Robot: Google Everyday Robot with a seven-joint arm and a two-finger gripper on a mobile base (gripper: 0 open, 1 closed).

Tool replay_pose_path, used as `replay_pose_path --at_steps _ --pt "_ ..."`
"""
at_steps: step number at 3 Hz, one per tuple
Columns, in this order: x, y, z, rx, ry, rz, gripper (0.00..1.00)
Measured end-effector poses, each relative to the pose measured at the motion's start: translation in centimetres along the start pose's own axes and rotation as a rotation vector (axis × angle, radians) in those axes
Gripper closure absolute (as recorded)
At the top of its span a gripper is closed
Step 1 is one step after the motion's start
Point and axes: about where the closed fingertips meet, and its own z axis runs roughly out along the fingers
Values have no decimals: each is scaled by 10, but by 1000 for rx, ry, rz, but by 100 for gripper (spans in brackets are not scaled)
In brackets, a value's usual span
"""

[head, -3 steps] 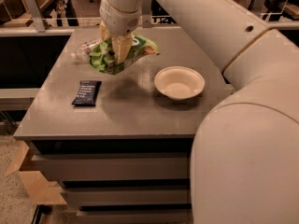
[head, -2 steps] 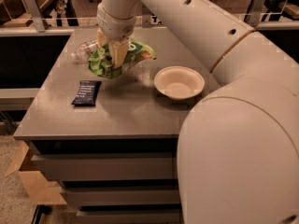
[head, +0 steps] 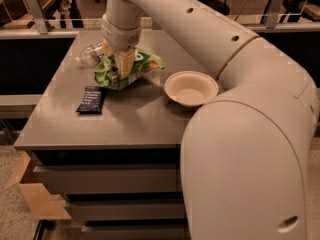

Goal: Pick green rice chip bag from paper bowl and place on counter

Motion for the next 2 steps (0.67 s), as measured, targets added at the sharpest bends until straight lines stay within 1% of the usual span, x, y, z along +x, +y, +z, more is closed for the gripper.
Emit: replay_pose_path --at_steps 2 --pt "-1 -2 6 0 -3 -2 36"
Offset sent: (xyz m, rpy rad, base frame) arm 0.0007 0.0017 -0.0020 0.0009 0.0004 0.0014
